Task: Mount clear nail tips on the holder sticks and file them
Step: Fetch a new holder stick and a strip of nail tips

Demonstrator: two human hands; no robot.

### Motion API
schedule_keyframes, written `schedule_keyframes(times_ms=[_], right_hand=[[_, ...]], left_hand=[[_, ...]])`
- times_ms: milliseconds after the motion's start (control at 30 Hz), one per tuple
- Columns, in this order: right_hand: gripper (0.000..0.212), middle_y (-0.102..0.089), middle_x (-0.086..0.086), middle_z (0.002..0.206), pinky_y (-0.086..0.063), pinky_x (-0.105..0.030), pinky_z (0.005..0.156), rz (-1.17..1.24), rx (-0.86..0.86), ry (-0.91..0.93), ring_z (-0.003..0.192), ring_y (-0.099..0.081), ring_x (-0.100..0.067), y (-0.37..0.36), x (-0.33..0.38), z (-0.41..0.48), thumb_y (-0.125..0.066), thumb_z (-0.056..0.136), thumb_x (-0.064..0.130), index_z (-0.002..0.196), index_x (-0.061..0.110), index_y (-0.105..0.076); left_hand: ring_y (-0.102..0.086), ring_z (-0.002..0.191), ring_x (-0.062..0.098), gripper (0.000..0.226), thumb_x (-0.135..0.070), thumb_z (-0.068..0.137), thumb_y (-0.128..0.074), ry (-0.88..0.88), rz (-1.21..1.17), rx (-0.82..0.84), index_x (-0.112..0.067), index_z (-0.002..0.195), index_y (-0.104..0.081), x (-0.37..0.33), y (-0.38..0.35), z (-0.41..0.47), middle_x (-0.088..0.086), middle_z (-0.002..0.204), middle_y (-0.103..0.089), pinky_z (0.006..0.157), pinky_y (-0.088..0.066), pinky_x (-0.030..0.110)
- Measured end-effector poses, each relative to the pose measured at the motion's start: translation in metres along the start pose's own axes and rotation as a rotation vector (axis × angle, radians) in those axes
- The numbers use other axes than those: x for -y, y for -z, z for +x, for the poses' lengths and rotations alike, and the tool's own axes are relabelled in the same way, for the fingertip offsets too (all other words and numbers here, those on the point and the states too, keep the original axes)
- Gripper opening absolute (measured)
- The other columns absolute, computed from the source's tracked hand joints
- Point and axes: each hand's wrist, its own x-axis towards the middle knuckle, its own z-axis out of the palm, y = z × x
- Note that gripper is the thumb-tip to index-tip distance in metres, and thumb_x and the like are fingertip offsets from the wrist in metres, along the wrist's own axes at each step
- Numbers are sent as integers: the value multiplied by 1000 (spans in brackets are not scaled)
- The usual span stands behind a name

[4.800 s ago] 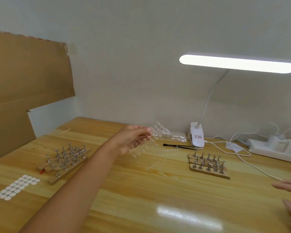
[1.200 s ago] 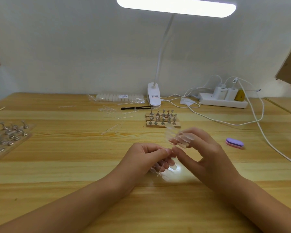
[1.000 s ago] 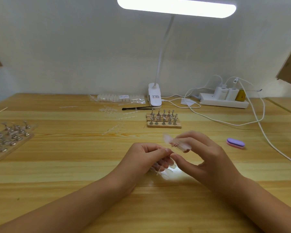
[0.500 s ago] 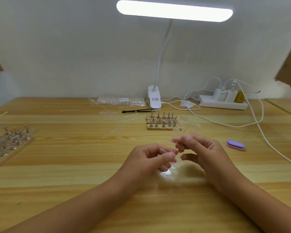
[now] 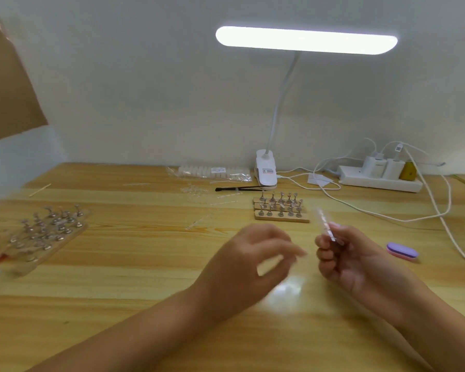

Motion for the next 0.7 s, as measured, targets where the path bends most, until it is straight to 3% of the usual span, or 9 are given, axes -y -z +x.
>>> schedule_keyframes(times_ms=[167,233,300,367,433,533,633,700], right_hand=[[19,-55,1,68,-46,-19,46,-101,-97,68,54,-51,-8,13,1,10,-64,75,31,62,18,-69],[20,-57,1,67,-47,-19,45,-120,-101,49,53,-52,-8,14,-2,13,-64,74,31,60,18,-71],[22,-58,1,66,-46,-19,44,-144,-97,39,51,-53,-8,14,-6,16,-64,73,32,58,18,-72],[23,-58,0,64,-46,-19,42,-159,-102,43,49,-52,-7,15,-8,19,-63,72,32,56,18,-72],[23,-59,0,64,-46,-19,42,-168,-99,46,50,-53,-7,18,-8,21,-64,71,33,58,18,-73],[23,-59,-1,65,-47,-21,42,-166,-90,43,49,-54,-8,22,-9,23,-65,71,34,60,16,-74],[23,-58,-2,64,-47,-21,40,-161,-82,34,47,-53,-8,22,-10,24,-64,71,32,59,15,-72],[21,-57,-3,64,-47,-21,39,-152,-79,37,47,-53,-9,22,-10,24,-64,72,30,61,13,-71]], left_hand=[[-52,113,12,32,-15,99,-56,455,277,11,-24,129,-63,56,51,14,-9,112,-69,104,-38,33],[-46,130,17,47,-18,100,-53,603,318,17,-21,146,-46,79,71,12,-7,134,-60,109,-34,28],[-18,149,14,74,-26,102,-52,758,229,103,-19,158,-5,96,85,9,-6,161,-24,117,-18,27],[6,151,10,81,-29,104,-45,823,168,127,-19,155,17,108,90,5,-6,165,9,120,-2,28],[11,151,10,71,-26,107,-37,828,153,52,-19,156,13,116,89,3,-4,165,14,119,3,27],[-2,152,11,62,-21,107,-36,870,99,-92,-20,158,-2,122,86,1,-4,166,-2,111,-4,20],[-16,150,17,59,-18,105,-40,914,169,-77,-16,158,-13,126,85,-7,3,164,-15,111,-12,20],[-27,146,22,57,-19,103,-46,915,287,-26,-13,155,-23,127,85,-12,7,160,-26,116,-20,28]])
